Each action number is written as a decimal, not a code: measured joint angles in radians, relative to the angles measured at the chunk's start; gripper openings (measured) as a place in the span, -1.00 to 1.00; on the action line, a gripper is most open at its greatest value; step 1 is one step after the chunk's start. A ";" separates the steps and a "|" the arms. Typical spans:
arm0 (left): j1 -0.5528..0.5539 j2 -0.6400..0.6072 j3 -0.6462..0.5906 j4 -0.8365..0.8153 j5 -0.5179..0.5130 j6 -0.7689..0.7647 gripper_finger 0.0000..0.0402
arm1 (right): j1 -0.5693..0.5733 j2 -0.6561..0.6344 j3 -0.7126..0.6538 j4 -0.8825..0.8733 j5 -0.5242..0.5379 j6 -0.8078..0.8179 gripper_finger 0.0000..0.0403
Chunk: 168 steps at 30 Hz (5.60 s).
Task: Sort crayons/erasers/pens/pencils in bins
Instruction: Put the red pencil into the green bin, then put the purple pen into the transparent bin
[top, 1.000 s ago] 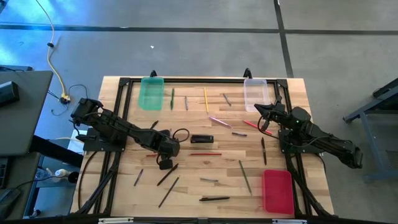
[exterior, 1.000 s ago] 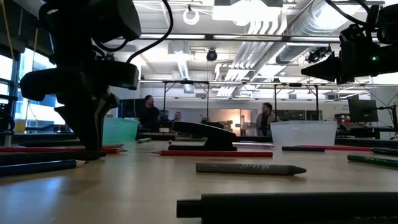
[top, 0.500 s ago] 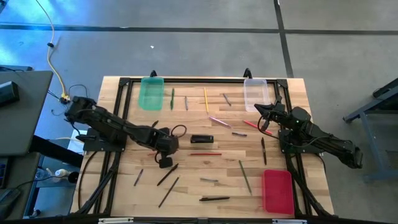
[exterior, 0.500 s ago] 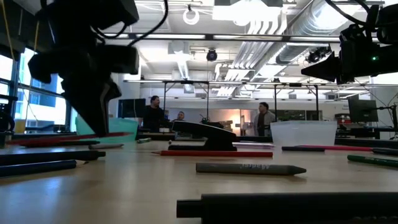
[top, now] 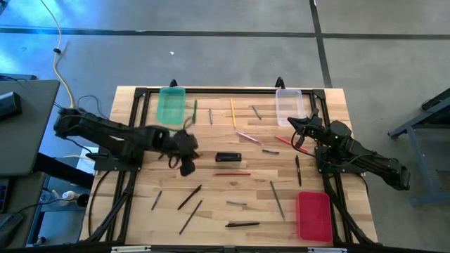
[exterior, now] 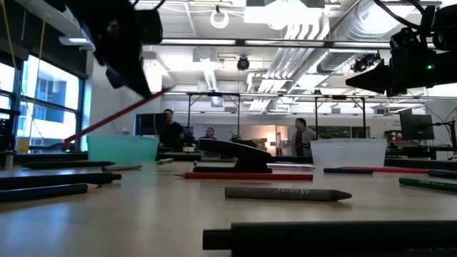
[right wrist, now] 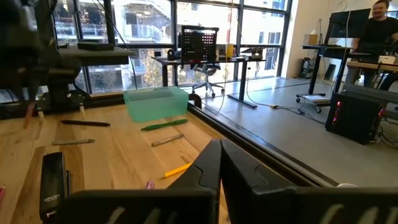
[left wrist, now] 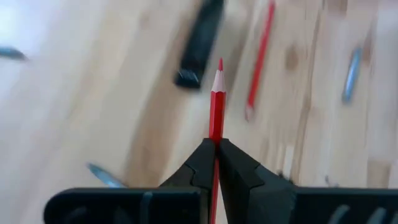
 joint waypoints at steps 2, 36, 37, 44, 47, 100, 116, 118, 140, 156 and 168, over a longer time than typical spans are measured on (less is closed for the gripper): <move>0.040 -0.050 0.000 0.000 -0.019 0.005 -0.97 | 0.000 0.000 0.000 0.000 0.000 0.000 -1.00; 0.939 0.103 0.247 -0.054 -0.145 0.234 -0.97 | 0.000 0.000 0.000 0.000 0.000 0.000 -1.00; 0.949 0.119 0.247 -0.053 -0.146 0.234 -0.97 | 0.000 0.000 0.000 0.000 0.000 0.000 -1.00; 0.984 0.210 0.220 -0.017 -0.148 0.214 -0.97 | 0.000 0.000 0.000 0.000 0.000 0.000 -1.00; 0.983 0.225 0.168 0.043 -0.154 0.207 -0.97 | 0.000 0.000 0.000 0.000 0.000 0.000 -1.00; 0.944 0.140 -0.021 0.172 -0.117 0.275 -0.84 | 0.000 0.000 0.000 0.000 0.000 0.000 -1.00; 0.509 -0.295 -0.341 0.612 -0.020 0.366 -1.00 | 0.000 0.000 0.000 0.000 0.000 0.000 -1.00; 0.451 -0.327 -0.393 0.710 -0.012 0.366 -1.00 | 0.000 0.000 0.000 0.000 0.000 0.000 -1.00; 0.144 -0.389 -0.695 1.213 0.042 0.325 -1.00 | 0.000 0.000 0.000 0.007 -0.001 0.050 -1.00; 0.145 -0.389 -0.756 1.289 0.095 0.349 -1.00 | 0.008 0.028 0.060 0.124 -0.126 0.111 -1.00; 0.145 -0.388 -0.756 1.305 0.094 0.342 -1.00 | 0.139 0.365 0.166 0.078 -0.009 0.128 -1.00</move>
